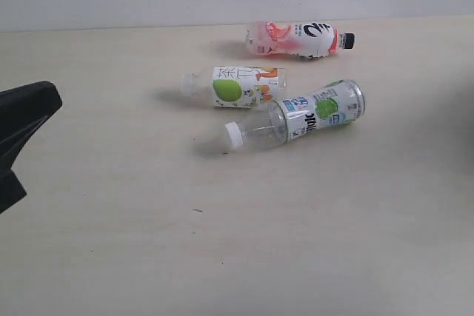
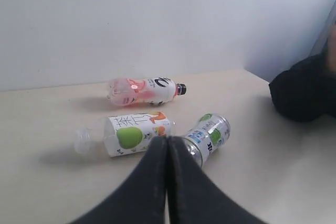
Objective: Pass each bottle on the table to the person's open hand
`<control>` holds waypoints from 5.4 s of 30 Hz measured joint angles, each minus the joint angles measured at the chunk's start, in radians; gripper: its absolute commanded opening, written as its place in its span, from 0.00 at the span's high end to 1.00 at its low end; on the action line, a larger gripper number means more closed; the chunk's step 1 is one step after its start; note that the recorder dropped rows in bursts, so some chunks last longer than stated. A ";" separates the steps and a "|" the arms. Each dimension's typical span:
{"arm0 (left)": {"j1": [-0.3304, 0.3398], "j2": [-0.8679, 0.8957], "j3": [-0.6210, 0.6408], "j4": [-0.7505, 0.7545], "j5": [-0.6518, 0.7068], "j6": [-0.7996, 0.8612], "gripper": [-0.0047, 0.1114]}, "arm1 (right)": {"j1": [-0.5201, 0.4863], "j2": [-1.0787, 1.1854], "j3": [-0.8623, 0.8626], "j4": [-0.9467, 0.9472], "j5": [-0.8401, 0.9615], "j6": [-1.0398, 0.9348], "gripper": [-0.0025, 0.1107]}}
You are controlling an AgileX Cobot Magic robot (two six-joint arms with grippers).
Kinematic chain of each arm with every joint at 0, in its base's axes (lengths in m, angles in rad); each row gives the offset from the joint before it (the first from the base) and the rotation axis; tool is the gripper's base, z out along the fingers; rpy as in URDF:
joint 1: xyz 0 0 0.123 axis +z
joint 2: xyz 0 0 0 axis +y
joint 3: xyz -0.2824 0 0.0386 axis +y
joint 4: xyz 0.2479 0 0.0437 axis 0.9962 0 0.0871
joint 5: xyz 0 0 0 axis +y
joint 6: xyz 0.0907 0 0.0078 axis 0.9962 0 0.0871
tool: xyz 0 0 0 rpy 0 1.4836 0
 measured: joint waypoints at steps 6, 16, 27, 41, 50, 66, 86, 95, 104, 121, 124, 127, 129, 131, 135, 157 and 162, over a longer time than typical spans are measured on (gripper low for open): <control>0.000 -0.062 0.002 0.000 0.155 0.004 0.96 | 0.000 0.000 0.000 -0.005 0.000 -0.008 0.98; 0.000 -0.062 0.002 -0.002 0.496 0.004 0.96 | 0.000 0.000 0.000 -0.044 -0.227 -0.024 0.98; 0.000 -0.062 0.002 -0.002 0.506 0.004 0.96 | 0.000 0.000 0.000 0.089 -0.682 0.296 0.98; 0.000 -0.062 0.002 -0.002 0.506 0.006 0.96 | -0.005 0.935 -0.753 0.273 -0.554 -0.052 0.98; 0.000 -0.062 0.002 -0.002 0.507 0.006 0.96 | 0.016 1.614 -1.385 0.397 0.598 -0.734 0.98; 0.000 -0.062 0.002 -0.002 0.509 0.006 0.96 | 0.373 1.946 -1.450 0.348 0.733 -1.470 0.31; 0.000 -0.062 0.002 -0.002 0.514 0.006 0.96 | 0.373 2.093 -1.450 0.244 0.514 -1.554 0.24; 0.000 -0.062 0.002 -0.002 0.514 0.006 0.96 | 0.373 2.142 -1.450 0.243 0.475 -1.581 0.33; 0.000 -0.062 0.002 -0.002 0.514 0.006 0.96 | 0.373 2.156 -1.450 0.243 0.476 -1.584 0.89; 0.000 -0.062 0.002 -0.002 0.514 0.006 0.96 | 0.373 2.009 -1.450 0.243 0.741 -1.561 0.98; 0.000 -0.062 0.002 -0.002 0.514 0.006 0.96 | 0.373 1.960 -1.450 0.243 0.728 -1.364 0.98; 0.000 -0.062 0.002 -0.002 0.514 0.006 0.96 | 0.373 1.907 -1.450 0.227 0.651 -1.083 0.98; 0.000 -0.062 0.002 -0.002 0.514 0.006 0.96 | 0.373 1.873 -1.450 0.209 0.602 -0.906 0.98; 0.000 -0.062 0.002 -0.002 0.514 0.006 0.96 | 0.373 1.836 -1.450 0.181 0.562 -0.737 0.98; 0.000 -0.062 0.002 -0.002 0.514 0.006 0.96 | 0.373 1.775 -1.450 0.089 0.498 -0.402 0.98; 0.000 -0.062 0.002 -0.002 0.514 0.006 0.96 | 0.289 1.906 -1.494 -0.090 0.550 0.217 0.98; 0.000 -0.062 0.002 -0.002 0.514 0.006 0.96 | 0.289 1.952 -1.494 -0.086 0.503 0.212 0.98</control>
